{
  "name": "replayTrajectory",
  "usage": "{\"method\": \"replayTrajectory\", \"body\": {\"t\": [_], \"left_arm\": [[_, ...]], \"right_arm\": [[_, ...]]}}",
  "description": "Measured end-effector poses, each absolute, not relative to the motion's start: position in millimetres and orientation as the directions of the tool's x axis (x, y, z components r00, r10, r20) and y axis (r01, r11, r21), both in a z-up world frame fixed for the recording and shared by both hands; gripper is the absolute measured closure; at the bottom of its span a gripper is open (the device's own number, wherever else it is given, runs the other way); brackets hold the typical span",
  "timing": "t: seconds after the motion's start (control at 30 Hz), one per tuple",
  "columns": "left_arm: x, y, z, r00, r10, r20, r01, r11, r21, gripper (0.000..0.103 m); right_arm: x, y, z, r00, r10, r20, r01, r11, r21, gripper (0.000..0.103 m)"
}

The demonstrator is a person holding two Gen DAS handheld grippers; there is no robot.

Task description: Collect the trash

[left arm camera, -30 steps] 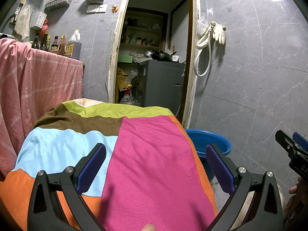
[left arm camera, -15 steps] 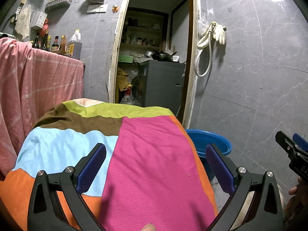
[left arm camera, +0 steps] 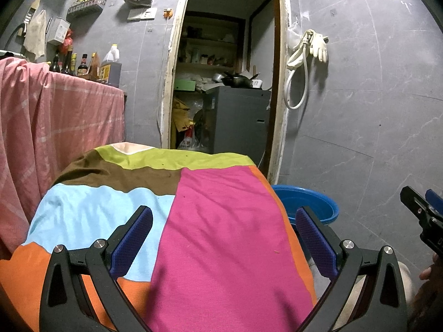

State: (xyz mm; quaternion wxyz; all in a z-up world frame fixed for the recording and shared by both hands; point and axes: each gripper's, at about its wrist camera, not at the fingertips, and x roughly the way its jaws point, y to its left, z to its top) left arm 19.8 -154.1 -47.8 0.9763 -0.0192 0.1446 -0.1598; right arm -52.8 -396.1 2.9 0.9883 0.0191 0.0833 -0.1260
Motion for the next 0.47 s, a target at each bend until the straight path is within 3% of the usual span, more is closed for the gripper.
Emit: {"method": "replayTrajectory", "body": {"t": [0.47], "left_arm": [[20.9,-155.2,-49.3,0.904,-0.321,-0.282,0.311,0.947,-0.083,0.002]], "right_arm": [[-53.3,-392.6,0.9,0.954,-0.245,-0.172,0.251,0.968,0.015,0.000]]}}
